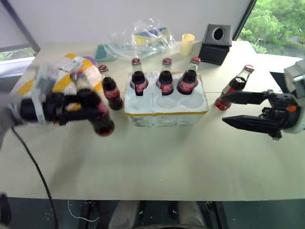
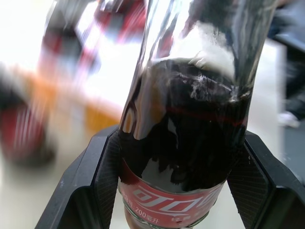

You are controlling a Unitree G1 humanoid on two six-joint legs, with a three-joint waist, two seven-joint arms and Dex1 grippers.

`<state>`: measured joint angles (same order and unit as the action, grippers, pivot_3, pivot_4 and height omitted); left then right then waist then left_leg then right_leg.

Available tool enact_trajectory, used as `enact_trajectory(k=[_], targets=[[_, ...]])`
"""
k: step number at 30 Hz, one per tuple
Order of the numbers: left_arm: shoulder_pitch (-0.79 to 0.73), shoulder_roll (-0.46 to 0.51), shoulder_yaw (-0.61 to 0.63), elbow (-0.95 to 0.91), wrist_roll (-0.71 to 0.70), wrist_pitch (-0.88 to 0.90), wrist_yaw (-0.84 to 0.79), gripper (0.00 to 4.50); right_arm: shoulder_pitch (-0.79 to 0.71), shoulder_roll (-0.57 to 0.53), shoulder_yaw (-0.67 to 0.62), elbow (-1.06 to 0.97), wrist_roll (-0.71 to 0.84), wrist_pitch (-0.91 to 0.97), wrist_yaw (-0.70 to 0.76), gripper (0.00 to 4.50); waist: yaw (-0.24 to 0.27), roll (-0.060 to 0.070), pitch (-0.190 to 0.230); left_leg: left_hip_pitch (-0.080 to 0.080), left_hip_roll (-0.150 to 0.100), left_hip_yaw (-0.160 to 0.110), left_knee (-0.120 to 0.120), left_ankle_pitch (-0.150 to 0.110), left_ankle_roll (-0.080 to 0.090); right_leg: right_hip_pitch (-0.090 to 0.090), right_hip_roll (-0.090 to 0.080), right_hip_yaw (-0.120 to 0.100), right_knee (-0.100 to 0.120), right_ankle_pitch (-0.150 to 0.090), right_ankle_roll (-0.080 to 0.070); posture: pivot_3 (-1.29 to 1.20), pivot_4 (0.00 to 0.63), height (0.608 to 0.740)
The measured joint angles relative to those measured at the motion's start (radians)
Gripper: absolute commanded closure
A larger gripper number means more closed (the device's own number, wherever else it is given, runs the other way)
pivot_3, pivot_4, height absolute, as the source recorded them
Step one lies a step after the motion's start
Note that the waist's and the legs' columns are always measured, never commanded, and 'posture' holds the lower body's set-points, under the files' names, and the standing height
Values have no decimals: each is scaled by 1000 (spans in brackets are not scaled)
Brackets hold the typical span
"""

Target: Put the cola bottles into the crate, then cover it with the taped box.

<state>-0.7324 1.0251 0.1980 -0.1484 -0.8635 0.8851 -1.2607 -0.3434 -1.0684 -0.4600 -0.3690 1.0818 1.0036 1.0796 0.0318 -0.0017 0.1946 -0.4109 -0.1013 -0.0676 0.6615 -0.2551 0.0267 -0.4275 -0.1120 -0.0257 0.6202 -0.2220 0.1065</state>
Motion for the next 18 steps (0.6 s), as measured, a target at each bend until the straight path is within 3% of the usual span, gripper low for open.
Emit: enact_trajectory(k=[4, 9, 14, 18], targets=[[-179, -134, -128, 105, 23, 5, -20, 1929, 7, 2, 10, 0, -2, -15, -14, 0, 3, 0, 0, 1, -1, 1, 1, 0, 1, 1, 0, 0, 1, 1, 2, 0, 150, 740], [-280, -319, -274, 289, 175, -80, 11, 1929, 16, 18, 12, -1, -2, -23, -48, 0, 6, -2, 1, 0, -1, 1, 2, 0, 1, 0, 0, 0, 3, 1, 2, 0, 150, 740], [-360, -501, -315, 458, 287, -184, 70, 1929, 39, 29, -3, -14, 4, -25, -103, 0, 7, -3, 2, -2, -1, 1, 3, 1, -1, -1, -1, 1, 3, 2, 3, 0, 150, 740], [-379, -569, -328, 542, 338, -242, 73, 1929, 68, 30, -31, -35, 15, -25, -138, 0, 3, -3, 2, -4, -1, 1, 3, 2, -3, -4, -1, 1, 3, 2, 3, 0, 150, 740]])
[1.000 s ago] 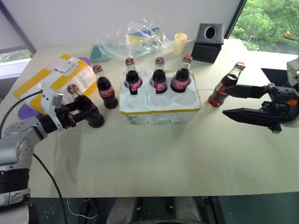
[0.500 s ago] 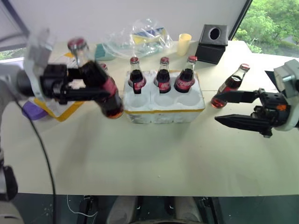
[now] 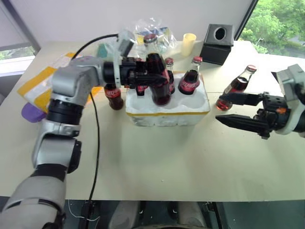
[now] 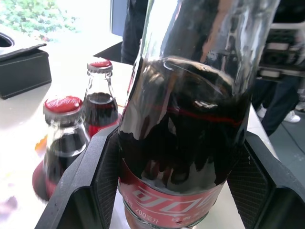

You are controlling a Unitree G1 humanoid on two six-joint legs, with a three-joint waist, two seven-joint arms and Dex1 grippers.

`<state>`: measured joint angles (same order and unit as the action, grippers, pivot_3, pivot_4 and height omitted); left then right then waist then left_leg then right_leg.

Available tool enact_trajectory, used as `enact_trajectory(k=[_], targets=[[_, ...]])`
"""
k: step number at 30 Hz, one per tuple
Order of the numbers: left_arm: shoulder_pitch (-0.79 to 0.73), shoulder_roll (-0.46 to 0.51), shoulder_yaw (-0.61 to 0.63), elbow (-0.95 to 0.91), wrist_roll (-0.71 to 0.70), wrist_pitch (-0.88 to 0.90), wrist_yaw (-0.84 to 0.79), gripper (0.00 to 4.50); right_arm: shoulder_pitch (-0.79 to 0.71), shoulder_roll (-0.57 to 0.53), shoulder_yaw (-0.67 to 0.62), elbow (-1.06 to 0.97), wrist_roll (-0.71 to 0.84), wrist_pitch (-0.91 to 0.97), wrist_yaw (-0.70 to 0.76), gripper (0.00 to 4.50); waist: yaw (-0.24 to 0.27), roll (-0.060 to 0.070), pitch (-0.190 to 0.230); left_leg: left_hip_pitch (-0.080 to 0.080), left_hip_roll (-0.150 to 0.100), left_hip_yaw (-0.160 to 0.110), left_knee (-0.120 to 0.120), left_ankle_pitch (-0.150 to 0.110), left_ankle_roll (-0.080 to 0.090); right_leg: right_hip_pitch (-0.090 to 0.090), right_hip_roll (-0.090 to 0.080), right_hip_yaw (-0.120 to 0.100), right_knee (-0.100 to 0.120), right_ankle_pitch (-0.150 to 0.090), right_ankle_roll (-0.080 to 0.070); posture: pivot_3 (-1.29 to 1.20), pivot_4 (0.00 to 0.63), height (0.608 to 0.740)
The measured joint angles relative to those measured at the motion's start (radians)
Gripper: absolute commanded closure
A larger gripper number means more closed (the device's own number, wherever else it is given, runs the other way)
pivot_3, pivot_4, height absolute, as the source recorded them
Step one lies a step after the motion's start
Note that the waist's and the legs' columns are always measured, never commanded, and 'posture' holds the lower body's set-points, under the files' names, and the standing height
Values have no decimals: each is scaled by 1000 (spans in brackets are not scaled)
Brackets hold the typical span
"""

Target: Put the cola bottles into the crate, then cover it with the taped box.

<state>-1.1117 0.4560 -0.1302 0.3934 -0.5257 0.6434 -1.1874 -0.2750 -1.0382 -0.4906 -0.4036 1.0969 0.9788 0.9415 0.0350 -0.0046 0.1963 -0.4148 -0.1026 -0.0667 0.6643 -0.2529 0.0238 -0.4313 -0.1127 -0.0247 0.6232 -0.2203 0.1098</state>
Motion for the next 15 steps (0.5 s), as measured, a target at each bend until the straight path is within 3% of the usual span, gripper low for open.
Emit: enact_trajectory(k=[14, 15], targets=[[37, -81, -93, 47, 210, -191, -26, 1929, 35, 19, -26, -7, 24, -19, -59, 0, 1, 0, 0, -1, 0, 0, 2, -2, 4, -1, 0, 0, 4, 0, 0, 0, 150, 740], [43, -85, -93, 46, 215, -191, -18, 1428, 30, 19, -21, -3, 23, -24, -60, 0, 2, 0, 0, -1, 0, 0, 2, -2, 4, -1, 0, 0, 4, 0, 0, 0, 150, 740]])
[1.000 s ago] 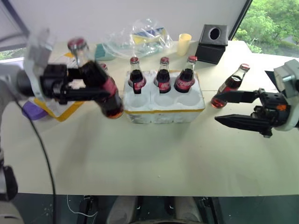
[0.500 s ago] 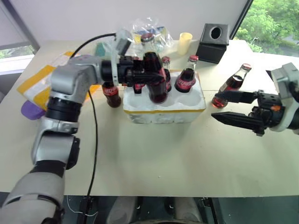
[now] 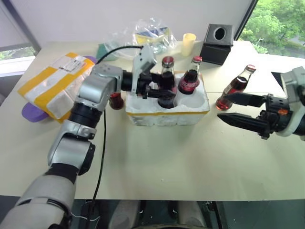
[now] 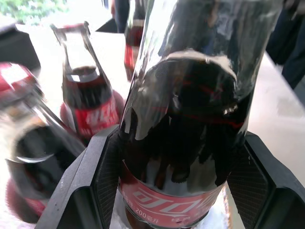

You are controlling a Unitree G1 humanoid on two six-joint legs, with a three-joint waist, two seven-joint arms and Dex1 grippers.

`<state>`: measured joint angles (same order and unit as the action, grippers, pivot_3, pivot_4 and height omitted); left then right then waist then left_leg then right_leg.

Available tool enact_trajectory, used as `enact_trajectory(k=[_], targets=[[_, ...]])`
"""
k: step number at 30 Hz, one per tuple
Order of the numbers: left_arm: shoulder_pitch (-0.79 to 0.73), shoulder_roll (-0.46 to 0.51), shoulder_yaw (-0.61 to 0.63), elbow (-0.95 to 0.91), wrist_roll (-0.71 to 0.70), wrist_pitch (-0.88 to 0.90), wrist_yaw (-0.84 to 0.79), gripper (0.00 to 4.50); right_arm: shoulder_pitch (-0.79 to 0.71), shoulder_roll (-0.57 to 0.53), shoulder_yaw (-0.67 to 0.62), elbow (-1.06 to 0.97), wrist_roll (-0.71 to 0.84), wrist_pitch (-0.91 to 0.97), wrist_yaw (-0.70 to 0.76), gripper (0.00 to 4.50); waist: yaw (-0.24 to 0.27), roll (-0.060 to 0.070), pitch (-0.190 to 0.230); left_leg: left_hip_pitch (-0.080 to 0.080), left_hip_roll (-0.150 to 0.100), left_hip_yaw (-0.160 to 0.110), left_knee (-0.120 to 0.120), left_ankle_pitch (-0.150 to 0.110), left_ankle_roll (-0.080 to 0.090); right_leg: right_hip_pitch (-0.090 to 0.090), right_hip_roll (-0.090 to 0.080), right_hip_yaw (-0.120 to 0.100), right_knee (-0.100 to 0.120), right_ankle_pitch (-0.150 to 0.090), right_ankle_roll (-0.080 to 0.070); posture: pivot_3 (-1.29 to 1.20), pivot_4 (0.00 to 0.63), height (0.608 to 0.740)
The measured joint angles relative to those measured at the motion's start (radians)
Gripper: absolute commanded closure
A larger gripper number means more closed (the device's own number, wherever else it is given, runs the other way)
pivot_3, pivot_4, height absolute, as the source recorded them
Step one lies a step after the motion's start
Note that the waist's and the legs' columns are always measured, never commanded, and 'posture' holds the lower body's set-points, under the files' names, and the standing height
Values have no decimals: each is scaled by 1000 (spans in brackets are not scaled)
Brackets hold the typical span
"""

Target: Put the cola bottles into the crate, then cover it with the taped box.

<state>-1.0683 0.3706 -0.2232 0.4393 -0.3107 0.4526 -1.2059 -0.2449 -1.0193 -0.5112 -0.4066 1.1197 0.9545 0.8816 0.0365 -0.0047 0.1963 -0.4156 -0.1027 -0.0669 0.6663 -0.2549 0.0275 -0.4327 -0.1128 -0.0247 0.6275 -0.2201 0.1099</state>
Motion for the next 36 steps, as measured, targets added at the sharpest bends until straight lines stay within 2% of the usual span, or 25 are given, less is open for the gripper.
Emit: enact_trajectory(k=[1, 3, 4, 9, 15, 18, 20, 23, 28, 33, 36], targets=[[5, -2, 0, -4, 5, 1, 6, 911, -7, 0, 5, 1, -2, -4, 0, 0, 0, 0, 0, 0, 0, 0, 0, 0, 0, 0, 0, 0, 0, 0, 0, 0, 150, 740], [12, -3, 1, -16, 7, 3, 11, 227, -12, 0, 13, 2, -6, -10, 1, 0, 1, 0, 0, 0, 0, 0, 0, 0, 0, 0, 0, 0, 0, 0, 0, 0, 150, 740], [19, 2, 3, -37, 7, 9, 12, 82, -14, 0, 22, 7, -8, -12, 3, 0, 1, 0, 0, 0, 0, 0, 0, 0, 0, 0, 0, 0, 0, 0, 0, 0, 150, 740], [86, 87, 79, -216, -83, 158, 14, 82, -23, 2, 41, 23, -17, -25, 10, 0, -6, 0, 0, 0, 0, 0, 0, 0, 0, -1, 0, 1, 1, 0, 0, 0, 150, 740], [214, 301, 282, -516, -309, 395, -9, 82, -35, 2, 68, 42, -36, -37, 28, 0, -24, 1, 0, 0, 0, 0, 0, 0, -1, 0, 0, 1, 1, 0, 0, 0, 150, 740], [407, 467, 425, -636, -367, 463, -7, 82, -37, 2, 80, 49, -46, -44, 39, 0, -37, 1, -1, 2, 1, 0, -2, 0, -1, -1, 1, 2, 1, 0, 0, 0, 150, 740], [533, 523, 517, -671, -368, 476, 27, 82, -34, 1, 84, 61, -58, -46, 48, 0, -33, 1, -1, 2, 1, 0, -2, 0, -1, 0, 1, 2, 1, 0, -1, 0, 150, 740], [648, 530, 596, -675, -330, 475, 146, 82, -32, 0, 88, 63, -79, -53, 68, 0, -17, 0, -1, 5, 1, -1, -1, 0, -1, 4, 0, 1, 1, 0, -1, 0, 150, 740], [673, 522, 615, -671, -303, 447, 263, 82, -35, -1, 93, 63, -95, -60, 89, 0, 8, -1, -1, 5, 0, -1, 0, 0, 0, 5, 0, 1, -1, 0, 0, 0, 150, 740], [561, 329, 502, -484, -155, 288, 473, 82, -87, -32, 109, 65, -93, -59, 131, 0, 5, 0, -2, 6, -1, -1, -1, 0, -1, 5, 0, 1, 0, 0, 0, 0, 150, 740], [502, 286, 450, -385, -114, 231, 509, 82, -99, -32, 110, 60, -91, -55, 137, 0, 0, -3, -2, 5, -1, -1, -1, -1, 0, 3, 0, 1, 0, 0, 0, 0, 150, 740]])
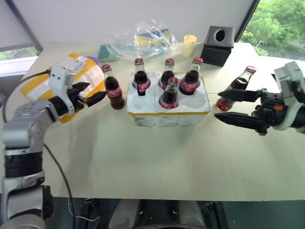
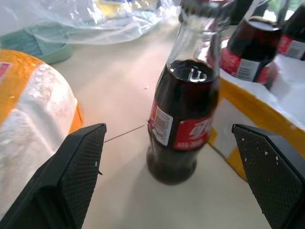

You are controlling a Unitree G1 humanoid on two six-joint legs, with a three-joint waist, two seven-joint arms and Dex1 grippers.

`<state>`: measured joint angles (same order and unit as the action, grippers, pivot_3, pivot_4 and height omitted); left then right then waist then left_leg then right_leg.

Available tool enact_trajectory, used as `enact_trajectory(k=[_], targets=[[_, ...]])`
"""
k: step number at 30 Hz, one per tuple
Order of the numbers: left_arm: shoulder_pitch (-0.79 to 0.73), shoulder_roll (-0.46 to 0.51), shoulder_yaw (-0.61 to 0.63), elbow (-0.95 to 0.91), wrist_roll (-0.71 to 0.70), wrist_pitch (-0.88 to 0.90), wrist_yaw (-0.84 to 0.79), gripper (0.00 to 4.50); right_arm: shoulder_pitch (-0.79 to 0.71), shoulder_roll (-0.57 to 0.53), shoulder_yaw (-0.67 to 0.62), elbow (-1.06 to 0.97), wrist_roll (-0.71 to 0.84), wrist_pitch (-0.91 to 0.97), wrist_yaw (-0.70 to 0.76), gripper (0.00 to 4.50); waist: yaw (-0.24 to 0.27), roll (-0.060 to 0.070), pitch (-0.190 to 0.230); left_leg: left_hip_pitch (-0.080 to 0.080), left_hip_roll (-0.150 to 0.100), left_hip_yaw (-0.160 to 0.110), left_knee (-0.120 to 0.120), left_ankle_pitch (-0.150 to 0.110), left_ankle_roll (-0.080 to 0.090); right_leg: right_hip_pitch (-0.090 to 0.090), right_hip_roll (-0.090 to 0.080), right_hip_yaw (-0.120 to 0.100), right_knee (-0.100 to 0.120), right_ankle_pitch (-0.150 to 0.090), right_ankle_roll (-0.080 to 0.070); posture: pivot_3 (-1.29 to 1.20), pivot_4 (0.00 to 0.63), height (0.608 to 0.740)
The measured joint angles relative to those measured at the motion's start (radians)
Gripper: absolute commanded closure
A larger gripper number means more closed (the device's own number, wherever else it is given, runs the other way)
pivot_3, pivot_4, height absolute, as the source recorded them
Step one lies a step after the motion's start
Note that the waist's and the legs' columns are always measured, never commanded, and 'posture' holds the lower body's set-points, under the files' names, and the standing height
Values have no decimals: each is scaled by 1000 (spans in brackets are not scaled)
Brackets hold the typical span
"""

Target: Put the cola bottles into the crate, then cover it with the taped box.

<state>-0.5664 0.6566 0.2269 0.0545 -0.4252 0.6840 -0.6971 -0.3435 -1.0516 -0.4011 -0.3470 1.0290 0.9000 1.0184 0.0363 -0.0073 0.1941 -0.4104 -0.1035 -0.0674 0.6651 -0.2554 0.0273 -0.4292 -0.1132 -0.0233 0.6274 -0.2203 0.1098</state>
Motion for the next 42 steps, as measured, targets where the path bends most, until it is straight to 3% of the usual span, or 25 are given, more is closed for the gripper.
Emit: enact_trajectory(k=[16, 23, 25, 28, 30, 35, 38, 42], targets=[[-131, -32, -119, 215, 49, -144, -112, 82, 12, 6, -16, 0, 26, 20, -25, 0, 2, 0, 0, 0, 0, 0, 0, 0, 0, 0, -1, 0, 0, 0, 0, 0, 150, 740], [-187, -93, -176, 355, 112, -212, -113, 82, 26, 8, -34, -1, 37, 22, -33, 0, 3, -1, 0, 0, 0, 0, 0, 0, 0, 0, -1, 0, 0, 0, 0, 0, 150, 740], [-189, -95, -184, 382, 125, -223, -122, 600, 26, 8, -37, -1, 39, 23, -36, 0, 1, -1, 0, 0, 0, 0, 0, 0, 0, 0, -1, 0, 0, 0, 0, 0, 150, 740], [-197, -92, -186, 395, 133, -237, -148, 1758, 26, 8, -47, -1, 47, 24, -41, 0, 2, -1, 0, 0, 0, 0, 0, 0, 0, 0, -1, 0, 0, 0, 0, 0, 150, 740], [-198, -90, -186, 395, 133, -234, -161, 1724, 26, 8, -49, -3, 54, 26, -47, 0, 2, -1, 0, 0, 0, 0, 0, 0, 0, 0, -1, 0, 0, 0, 0, 0, 150, 740], [-242, -45, -165, 379, 73, -122, -229, 1724, 35, 9, -54, -9, 58, 28, -66, 0, 1, -3, 2, -5, 0, 0, 1, 0, 0, -5, 0, 0, 1, 0, 0, 0, 150, 740], [-317, 46, -123, 310, -51, 29, -351, 1724, 49, 11, -55, -20, 59, 29, -72, 0, -1, -5, 2, -17, 0, 0, 4, 4, -7, -16, 0, 0, 4, 0, 0, 0, 150, 740], [-428, 169, -93, 189, -215, 194, -552, 1724, 51, 12, -55, -21, 63, 29, -89, 0, -6, -4, 2, -15, -1, 0, 3, 4, -6, -14, -1, -1, 2, 0, 0, 0, 150, 740]])
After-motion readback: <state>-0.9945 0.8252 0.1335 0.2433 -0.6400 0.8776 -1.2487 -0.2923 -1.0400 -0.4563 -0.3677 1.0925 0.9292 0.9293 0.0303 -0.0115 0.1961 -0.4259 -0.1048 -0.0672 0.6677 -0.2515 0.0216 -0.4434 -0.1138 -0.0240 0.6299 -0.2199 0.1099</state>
